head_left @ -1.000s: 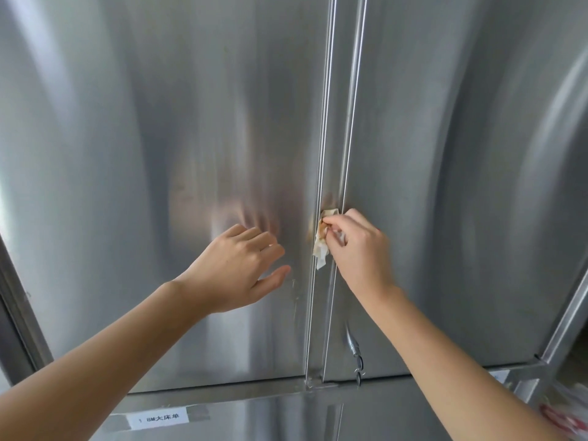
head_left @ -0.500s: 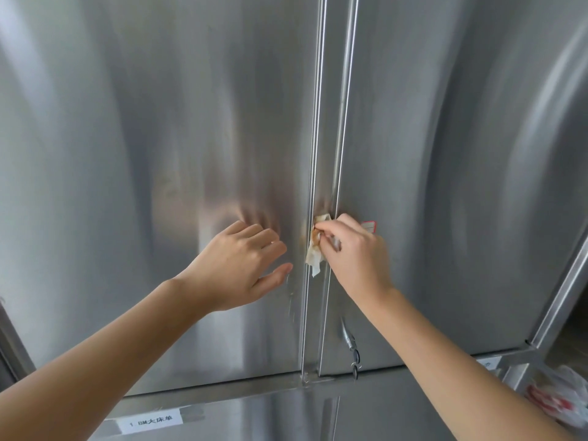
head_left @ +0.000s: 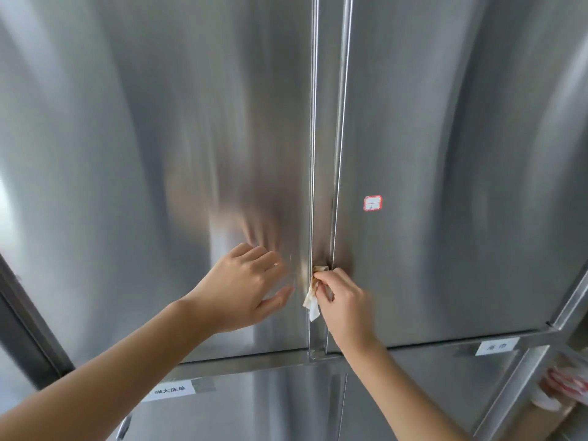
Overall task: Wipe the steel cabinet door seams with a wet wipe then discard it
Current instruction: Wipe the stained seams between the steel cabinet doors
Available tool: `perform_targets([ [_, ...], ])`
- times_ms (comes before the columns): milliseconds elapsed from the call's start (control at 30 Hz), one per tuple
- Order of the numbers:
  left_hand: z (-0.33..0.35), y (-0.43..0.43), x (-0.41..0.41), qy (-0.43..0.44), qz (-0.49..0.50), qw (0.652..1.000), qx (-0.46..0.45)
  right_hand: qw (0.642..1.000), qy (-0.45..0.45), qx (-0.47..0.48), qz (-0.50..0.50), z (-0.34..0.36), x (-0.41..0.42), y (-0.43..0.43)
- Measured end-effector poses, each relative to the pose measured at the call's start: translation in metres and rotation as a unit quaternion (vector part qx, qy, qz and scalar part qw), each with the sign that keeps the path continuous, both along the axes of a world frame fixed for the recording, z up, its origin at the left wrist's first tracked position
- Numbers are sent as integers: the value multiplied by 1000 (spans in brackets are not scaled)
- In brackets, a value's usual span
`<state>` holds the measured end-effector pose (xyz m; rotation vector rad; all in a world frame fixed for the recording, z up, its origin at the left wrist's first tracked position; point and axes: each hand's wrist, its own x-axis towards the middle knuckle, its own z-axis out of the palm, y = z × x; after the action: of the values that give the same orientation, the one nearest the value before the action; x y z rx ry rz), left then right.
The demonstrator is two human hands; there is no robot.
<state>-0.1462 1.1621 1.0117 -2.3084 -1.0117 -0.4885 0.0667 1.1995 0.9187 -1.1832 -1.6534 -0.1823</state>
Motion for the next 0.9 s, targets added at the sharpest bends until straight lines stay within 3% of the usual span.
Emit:
perform_targets([
  [267, -3, -10, 5, 14, 5, 1000, -8, 997, -16, -70, -26, -33, 0, -9],
  [633, -7, -15, -7, 8, 22, 1000, -10, 997, 41, 73, 0, 97, 1, 1],
  [900, -26, -15, -15, -10, 28, 999, -26, 996, 63, 60, -9, 50, -11, -3],
])
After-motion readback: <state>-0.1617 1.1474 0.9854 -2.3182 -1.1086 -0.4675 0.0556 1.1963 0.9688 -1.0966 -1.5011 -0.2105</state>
